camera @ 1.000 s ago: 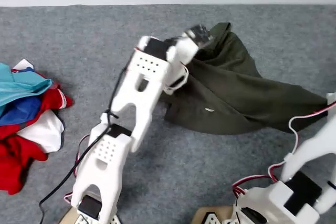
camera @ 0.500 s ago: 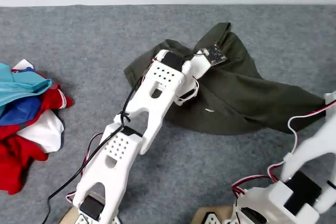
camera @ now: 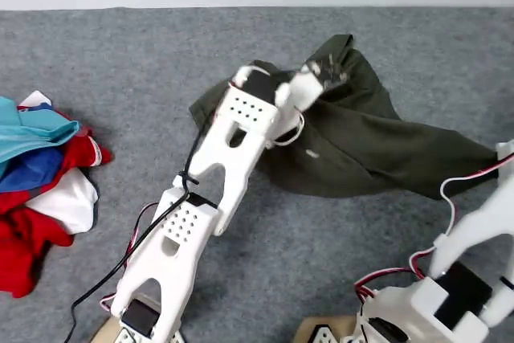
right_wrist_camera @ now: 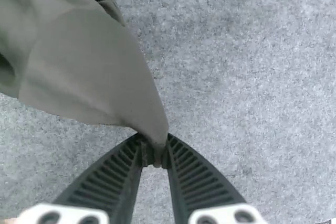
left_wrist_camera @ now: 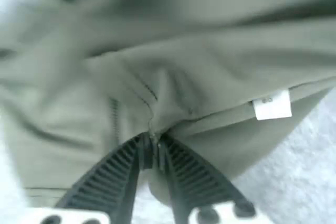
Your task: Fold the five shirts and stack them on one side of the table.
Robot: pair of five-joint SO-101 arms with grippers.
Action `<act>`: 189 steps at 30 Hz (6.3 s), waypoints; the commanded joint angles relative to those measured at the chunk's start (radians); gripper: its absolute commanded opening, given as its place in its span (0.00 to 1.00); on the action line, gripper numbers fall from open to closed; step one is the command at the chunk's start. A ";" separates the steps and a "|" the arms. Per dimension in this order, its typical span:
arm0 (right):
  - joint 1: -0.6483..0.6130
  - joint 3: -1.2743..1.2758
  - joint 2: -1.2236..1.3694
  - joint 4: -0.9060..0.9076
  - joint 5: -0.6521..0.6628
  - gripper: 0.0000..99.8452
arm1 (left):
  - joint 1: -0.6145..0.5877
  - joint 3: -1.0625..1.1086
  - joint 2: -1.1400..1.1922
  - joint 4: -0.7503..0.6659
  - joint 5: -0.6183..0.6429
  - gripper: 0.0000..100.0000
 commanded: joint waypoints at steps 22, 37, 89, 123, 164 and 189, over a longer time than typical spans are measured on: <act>-0.022 -0.054 -0.079 0.048 0.153 0.01 | -0.130 0.967 -1.056 0.035 -0.193 0.00; -0.036 0.040 -0.130 0.027 0.307 0.01 | -0.052 1.698 -1.220 -0.043 -0.272 0.12; -0.031 0.037 -0.136 -0.030 0.301 0.01 | 0.295 1.491 -0.671 -0.388 0.002 0.14; -0.504 0.035 -0.323 0.045 -0.181 0.01 | -0.437 0.792 -1.386 -0.249 0.009 0.00; -0.651 -0.548 -0.418 -0.446 0.003 0.01 | -0.511 0.596 -1.387 -0.084 -0.068 0.00; -0.515 -0.565 -0.513 -0.638 0.008 0.01 | -0.549 0.286 -1.398 0.029 -0.068 0.00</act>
